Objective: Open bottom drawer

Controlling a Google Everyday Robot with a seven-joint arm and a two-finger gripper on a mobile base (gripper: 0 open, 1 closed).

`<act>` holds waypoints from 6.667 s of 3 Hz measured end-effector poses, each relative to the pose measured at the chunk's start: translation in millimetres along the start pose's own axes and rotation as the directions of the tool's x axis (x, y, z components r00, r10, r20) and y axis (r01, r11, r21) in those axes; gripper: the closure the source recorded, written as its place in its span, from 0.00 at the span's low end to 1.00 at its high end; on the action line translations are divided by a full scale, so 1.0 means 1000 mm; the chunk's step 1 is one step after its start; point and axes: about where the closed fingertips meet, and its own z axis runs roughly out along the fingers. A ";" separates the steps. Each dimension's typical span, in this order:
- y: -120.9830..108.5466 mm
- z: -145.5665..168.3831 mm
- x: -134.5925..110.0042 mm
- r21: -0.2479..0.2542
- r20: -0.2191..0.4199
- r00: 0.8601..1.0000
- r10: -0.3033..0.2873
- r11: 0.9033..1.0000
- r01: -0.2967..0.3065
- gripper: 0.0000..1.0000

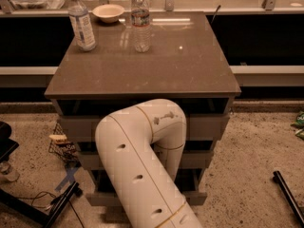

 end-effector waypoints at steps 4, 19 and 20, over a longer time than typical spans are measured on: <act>-0.054 0.049 0.044 0.032 0.025 0.995 0.099 0.995 -0.100 1.00; 0.092 0.067 -0.095 -0.254 0.394 0.919 -0.020 0.958 0.130 1.00; 0.122 0.052 -0.082 -0.287 0.365 0.930 0.035 0.955 0.077 1.00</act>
Offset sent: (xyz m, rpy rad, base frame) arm 0.0736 -0.0133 -0.0035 0.0602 -0.0745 -0.0536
